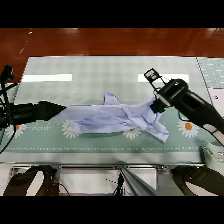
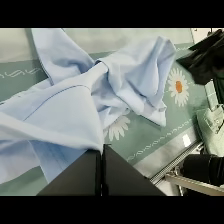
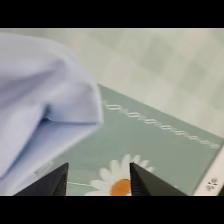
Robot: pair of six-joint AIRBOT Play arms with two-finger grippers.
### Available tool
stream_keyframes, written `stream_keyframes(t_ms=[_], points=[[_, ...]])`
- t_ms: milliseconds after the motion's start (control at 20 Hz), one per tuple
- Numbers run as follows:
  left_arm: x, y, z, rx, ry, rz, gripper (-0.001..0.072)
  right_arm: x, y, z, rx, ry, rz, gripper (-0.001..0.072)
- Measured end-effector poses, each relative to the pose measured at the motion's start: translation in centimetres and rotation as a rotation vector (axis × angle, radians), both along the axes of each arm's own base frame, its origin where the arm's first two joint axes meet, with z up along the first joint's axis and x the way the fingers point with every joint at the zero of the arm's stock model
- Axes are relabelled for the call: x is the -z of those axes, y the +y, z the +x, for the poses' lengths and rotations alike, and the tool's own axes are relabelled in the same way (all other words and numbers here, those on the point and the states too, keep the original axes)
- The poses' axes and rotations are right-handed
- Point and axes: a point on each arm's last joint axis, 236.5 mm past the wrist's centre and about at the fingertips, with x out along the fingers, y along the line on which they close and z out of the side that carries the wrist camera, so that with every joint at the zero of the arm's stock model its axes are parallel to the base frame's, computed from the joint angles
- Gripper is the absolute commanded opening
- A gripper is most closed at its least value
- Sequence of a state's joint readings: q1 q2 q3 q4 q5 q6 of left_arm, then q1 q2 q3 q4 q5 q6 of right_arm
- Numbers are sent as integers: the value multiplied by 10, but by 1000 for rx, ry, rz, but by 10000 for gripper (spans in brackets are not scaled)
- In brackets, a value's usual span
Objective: Fold the shirts.
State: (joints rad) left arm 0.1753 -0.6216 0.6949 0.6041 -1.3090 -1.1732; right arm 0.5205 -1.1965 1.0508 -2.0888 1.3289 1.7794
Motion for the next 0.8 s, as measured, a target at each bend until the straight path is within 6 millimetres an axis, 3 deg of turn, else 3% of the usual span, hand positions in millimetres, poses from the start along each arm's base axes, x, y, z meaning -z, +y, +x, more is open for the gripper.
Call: stream_keyframes(t_ms=[100,200,350,550,800], points=[[1,0,0,8,-6,7,24,-17,-45,-6,90,-11,-25,453],[1,0,-1,11,-10,9,25,-21,-91,-25,235,13,19,456],[2,0,-1,14,-13,12,24,1,-121,-75,441,106,234,524],[2,0,-1,15,-15,13,24,43,-104,-129,565,205,551,561],[3,1,-1,16,-15,18,25,73,-58,-135,575,179,866,561]])
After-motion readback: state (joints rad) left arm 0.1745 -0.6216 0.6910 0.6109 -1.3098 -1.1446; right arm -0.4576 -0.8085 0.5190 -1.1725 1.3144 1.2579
